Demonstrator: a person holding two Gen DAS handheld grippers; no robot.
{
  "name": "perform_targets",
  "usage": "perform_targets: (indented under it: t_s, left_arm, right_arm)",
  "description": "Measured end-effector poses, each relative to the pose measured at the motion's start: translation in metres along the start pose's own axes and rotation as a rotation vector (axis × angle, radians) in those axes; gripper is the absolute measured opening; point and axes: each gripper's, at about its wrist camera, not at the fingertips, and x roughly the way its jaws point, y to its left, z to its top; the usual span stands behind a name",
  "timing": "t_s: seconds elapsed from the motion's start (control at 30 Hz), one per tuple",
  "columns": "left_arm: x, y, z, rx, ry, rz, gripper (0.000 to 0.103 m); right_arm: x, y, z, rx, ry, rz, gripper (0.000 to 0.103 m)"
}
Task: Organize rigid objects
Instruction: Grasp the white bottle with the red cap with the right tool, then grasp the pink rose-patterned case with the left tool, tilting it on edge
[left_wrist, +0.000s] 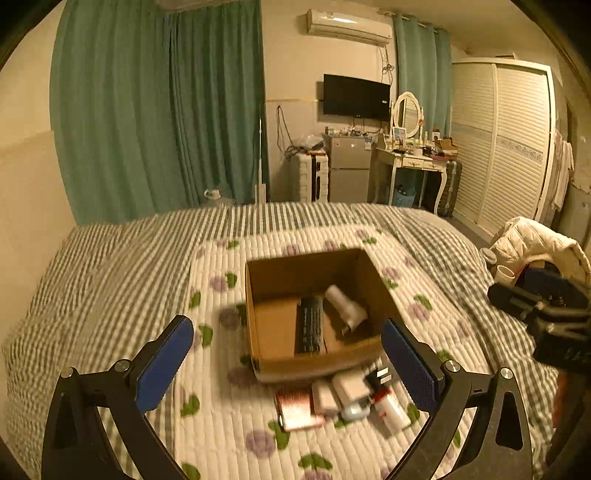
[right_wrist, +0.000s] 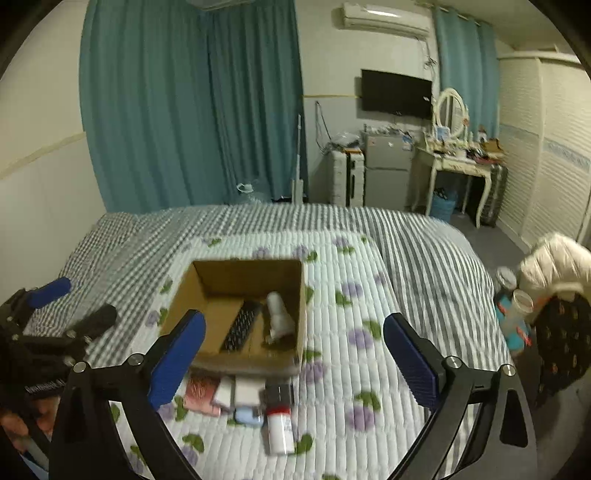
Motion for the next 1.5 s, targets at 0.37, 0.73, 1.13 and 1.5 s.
perform_targets:
  t_s: [0.37, 0.73, 1.13, 1.5]
  left_arm:
    - [0.059, 0.006, -0.079, 0.002, 0.155, 0.006, 0.103]
    - [0.13, 0.007, -0.146, 0.02, 0.33, 0.019, 0.103]
    - [0.163, -0.007, -0.162, 0.059, 0.383, -0.004, 0.103]
    - [0.193, -0.047, -0.161, 0.215, 0.378, 0.066, 0.1]
  right_arm:
    - [0.097, 0.005, -0.095, -0.006, 0.245, -0.034, 0.098]
    - [0.179, 0.007, -0.156, 0.04, 0.465, 0.049, 0.055]
    - [0.185, 0.022, -0.169, -0.043, 0.396, -0.103, 0.036]
    - [0.183, -0.017, -0.161, 0.103, 0.394, -0.133, 0.036]
